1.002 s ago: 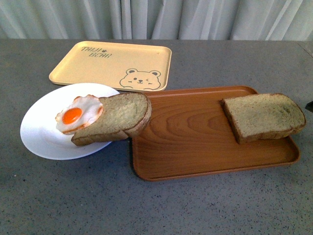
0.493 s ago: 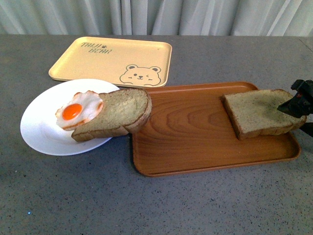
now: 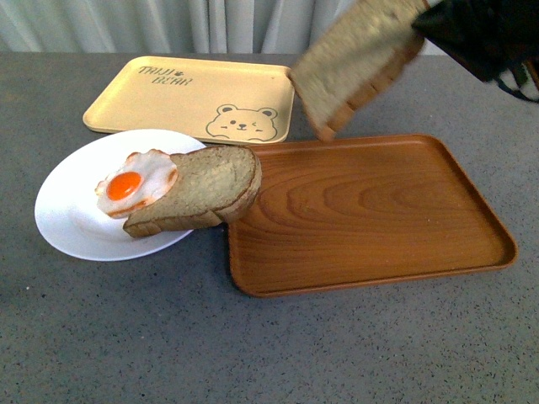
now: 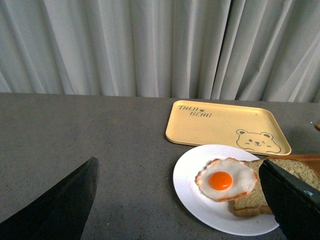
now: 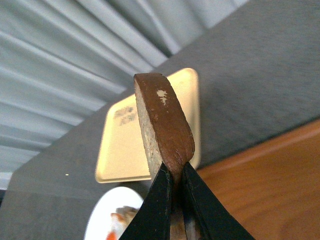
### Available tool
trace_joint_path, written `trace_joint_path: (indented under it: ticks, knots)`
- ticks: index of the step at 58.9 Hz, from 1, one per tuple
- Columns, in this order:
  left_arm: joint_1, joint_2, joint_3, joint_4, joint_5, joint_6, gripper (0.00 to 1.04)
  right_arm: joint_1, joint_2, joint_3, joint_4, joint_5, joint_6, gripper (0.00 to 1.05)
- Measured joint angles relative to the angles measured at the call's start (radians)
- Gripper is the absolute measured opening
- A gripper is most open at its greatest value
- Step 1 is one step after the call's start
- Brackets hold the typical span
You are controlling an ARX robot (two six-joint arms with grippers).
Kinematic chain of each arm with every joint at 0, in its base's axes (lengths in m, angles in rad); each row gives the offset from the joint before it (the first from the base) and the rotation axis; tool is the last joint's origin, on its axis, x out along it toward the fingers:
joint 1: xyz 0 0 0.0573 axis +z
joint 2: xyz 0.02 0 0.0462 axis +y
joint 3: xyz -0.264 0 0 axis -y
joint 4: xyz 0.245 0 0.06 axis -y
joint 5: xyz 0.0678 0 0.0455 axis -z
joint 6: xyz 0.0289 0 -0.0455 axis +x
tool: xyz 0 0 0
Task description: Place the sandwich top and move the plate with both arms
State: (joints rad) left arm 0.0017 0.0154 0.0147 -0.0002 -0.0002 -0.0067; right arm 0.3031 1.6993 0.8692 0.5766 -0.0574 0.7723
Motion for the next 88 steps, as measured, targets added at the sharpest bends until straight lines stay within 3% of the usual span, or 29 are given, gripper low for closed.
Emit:
trace_joint_path:
  ticks: [13,24,37,56,75,83,88]
  knots:
    - [0.0,0.0,0.0,0.0,0.0,0.0,0.96,0.251,0.151,0.209,0.011,0.108,0.076,0.02]
    - [0.0,0.0,0.0,0.0,0.0,0.0,0.96,0.372,0.328,0.311,0.013,0.156,0.16,0.02]
    - [0.0,0.0,0.0,0.0,0.0,0.0,0.96,0.391,0.386,0.261,0.021,0.276,0.195,0.02]
    - [0.0,0.0,0.0,0.0,0.0,0.0,0.96,0.403,0.382,0.164,0.021,0.259,0.203,0.02]
    - [0.0,0.0,0.0,0.0,0.0,0.0,0.96,0.386,0.25,0.065,0.06,0.299,0.171,0.58]
    - [0.0,0.0,0.0,0.0,0.0,0.0,0.96,0.378,0.116,-0.018,0.068,0.346,0.093,0.81]
    - [0.0,0.0,0.0,0.0,0.002,0.0,0.96,0.345,0.04,-0.115,0.283,0.575,-0.153,0.7]
